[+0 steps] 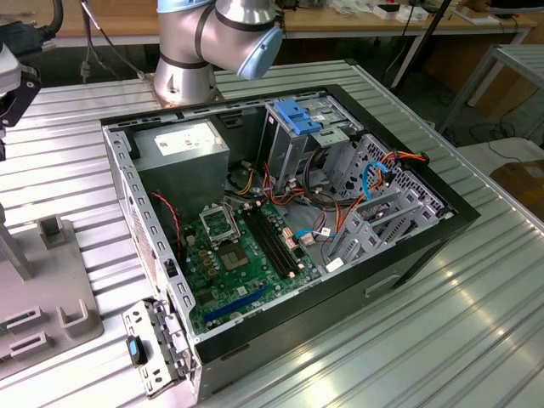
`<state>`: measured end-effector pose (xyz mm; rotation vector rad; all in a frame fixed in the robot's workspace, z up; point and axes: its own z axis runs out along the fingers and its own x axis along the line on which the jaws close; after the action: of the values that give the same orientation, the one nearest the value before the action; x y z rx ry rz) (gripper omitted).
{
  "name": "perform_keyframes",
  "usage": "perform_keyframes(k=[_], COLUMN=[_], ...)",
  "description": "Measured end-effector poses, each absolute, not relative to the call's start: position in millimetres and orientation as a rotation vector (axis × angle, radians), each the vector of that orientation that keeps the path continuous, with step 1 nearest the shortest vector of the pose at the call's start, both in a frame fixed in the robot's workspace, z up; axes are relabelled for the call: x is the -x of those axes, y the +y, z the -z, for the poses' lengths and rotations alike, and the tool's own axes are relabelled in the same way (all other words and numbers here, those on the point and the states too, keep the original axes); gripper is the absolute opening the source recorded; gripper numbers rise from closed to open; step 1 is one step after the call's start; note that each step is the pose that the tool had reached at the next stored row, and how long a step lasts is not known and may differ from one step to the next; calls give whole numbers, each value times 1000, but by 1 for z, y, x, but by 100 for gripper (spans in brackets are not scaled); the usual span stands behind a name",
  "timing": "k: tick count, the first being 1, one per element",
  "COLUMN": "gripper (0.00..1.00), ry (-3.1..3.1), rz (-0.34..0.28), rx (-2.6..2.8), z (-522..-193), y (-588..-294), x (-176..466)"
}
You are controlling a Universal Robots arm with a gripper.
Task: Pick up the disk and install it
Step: 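Reach for the disk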
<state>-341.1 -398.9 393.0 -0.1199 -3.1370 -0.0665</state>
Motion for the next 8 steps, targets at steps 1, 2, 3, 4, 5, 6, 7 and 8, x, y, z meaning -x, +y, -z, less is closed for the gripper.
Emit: perform_keyframes(k=[1,2,3,4,5,6,7,8], gripper=[11,11,11,11,11,11,11,11], ry=[-3137,-3137,-3137,-3137,-3137,-3137,-3137,-3137], rz=[66,66,66,66,66,67,66,66], rx=[120,120,120,120,120,120,120,120], z=[-393,-393,-393,-393,-393,-393,-393,-393], y=[-399,-399,-399,-399,-399,-399,-399,-399], x=[344,344,346,348,349,351,353,354])
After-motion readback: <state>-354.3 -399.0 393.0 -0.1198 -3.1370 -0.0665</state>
